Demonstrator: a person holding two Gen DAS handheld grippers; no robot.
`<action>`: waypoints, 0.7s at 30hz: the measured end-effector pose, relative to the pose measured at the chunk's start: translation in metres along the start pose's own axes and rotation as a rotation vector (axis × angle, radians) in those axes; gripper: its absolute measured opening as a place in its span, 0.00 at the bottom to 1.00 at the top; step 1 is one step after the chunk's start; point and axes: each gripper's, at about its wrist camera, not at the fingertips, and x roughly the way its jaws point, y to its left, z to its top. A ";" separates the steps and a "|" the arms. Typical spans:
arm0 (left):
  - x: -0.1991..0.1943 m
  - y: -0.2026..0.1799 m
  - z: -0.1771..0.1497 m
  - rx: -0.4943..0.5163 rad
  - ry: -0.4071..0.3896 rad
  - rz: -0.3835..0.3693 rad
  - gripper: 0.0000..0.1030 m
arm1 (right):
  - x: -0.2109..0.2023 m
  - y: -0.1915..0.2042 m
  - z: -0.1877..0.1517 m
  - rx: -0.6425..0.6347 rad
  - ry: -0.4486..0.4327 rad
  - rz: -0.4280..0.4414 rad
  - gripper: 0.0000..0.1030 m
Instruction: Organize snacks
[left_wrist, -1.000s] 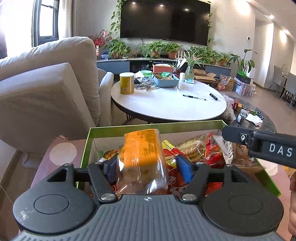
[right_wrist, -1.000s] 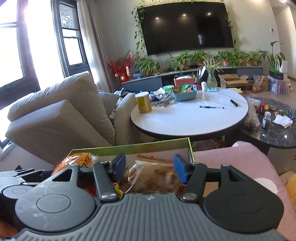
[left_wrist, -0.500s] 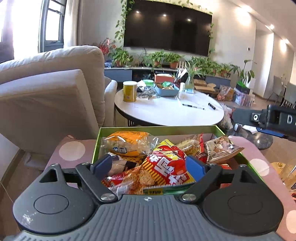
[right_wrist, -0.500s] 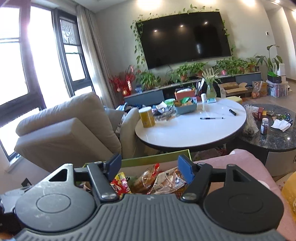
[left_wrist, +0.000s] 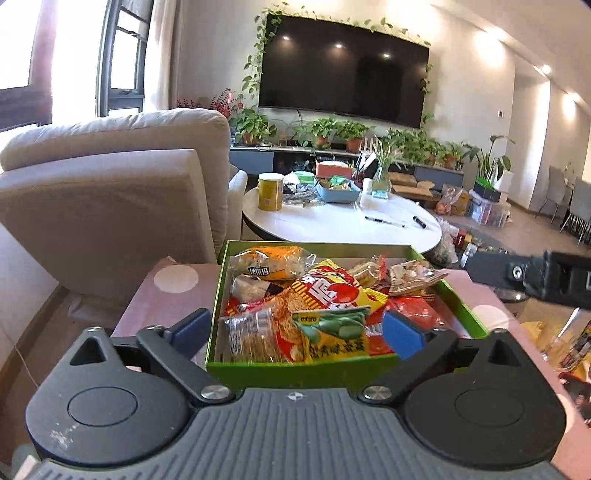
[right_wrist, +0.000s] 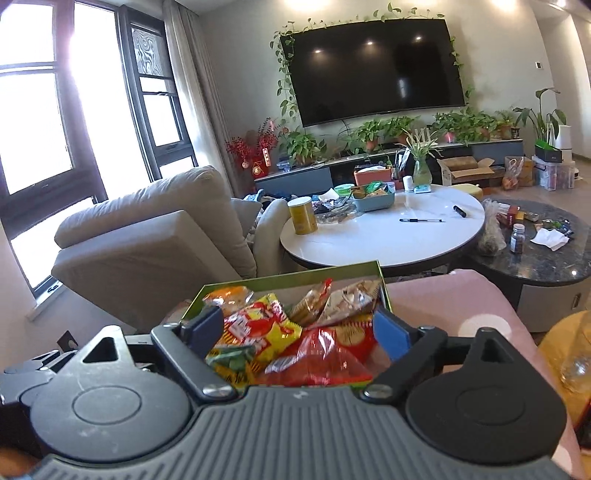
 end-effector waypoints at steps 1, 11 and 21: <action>-0.007 0.000 -0.002 -0.004 -0.009 0.003 0.99 | -0.006 0.001 -0.002 0.002 -0.001 -0.001 0.77; -0.065 -0.009 -0.021 0.028 -0.056 0.058 1.00 | -0.050 0.021 -0.019 -0.043 0.010 -0.036 0.77; -0.112 -0.009 -0.040 0.013 -0.081 0.095 1.00 | -0.091 0.034 -0.041 -0.080 -0.020 -0.026 0.78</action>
